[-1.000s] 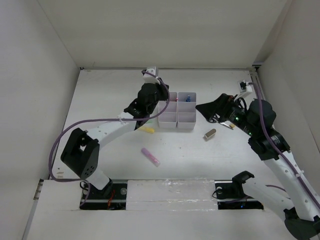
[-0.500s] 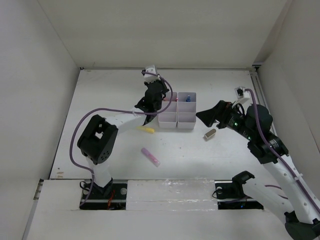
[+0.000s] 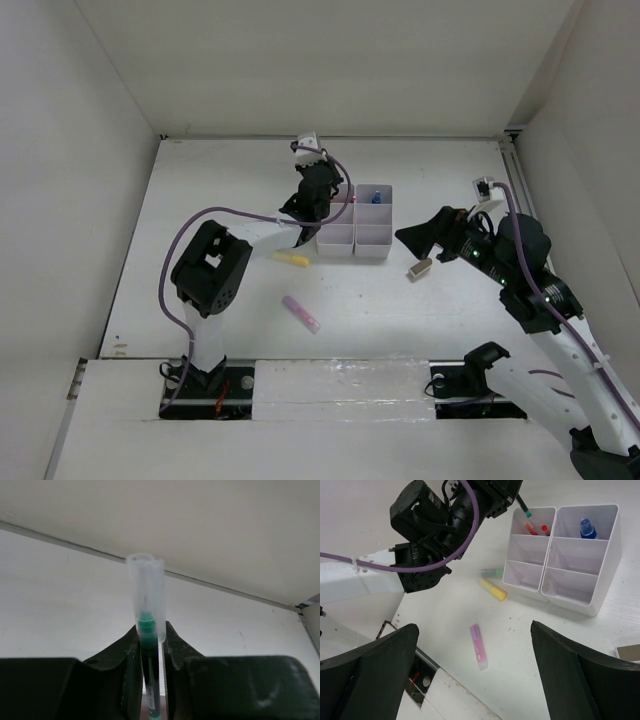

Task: Sort the stationery into containers
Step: Place the pen in the storage box.

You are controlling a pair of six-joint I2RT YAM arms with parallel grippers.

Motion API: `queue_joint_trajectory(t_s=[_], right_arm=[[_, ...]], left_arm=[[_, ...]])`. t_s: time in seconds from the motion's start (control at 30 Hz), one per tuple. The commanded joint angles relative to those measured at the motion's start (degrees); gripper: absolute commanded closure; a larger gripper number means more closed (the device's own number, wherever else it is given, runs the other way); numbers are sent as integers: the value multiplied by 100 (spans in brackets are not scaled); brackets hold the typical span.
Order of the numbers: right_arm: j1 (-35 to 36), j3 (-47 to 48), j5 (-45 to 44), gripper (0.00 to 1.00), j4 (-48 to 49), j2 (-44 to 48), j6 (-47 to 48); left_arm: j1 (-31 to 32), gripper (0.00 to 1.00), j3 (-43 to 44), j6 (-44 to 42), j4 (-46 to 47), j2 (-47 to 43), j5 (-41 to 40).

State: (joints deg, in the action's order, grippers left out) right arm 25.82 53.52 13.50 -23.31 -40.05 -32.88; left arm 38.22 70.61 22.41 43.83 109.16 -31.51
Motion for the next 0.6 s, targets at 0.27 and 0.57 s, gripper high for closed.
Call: queue_joint_trajectory(t_s=[0.27,0.57], right_arm=[[-51,80,-163,0,-42,59,107],[-51,80,-749,0,-146,-82,-51]], left_arm=[[54,73,6,71,424,-9,171],[160,30,-320,53,355,-868,233]])
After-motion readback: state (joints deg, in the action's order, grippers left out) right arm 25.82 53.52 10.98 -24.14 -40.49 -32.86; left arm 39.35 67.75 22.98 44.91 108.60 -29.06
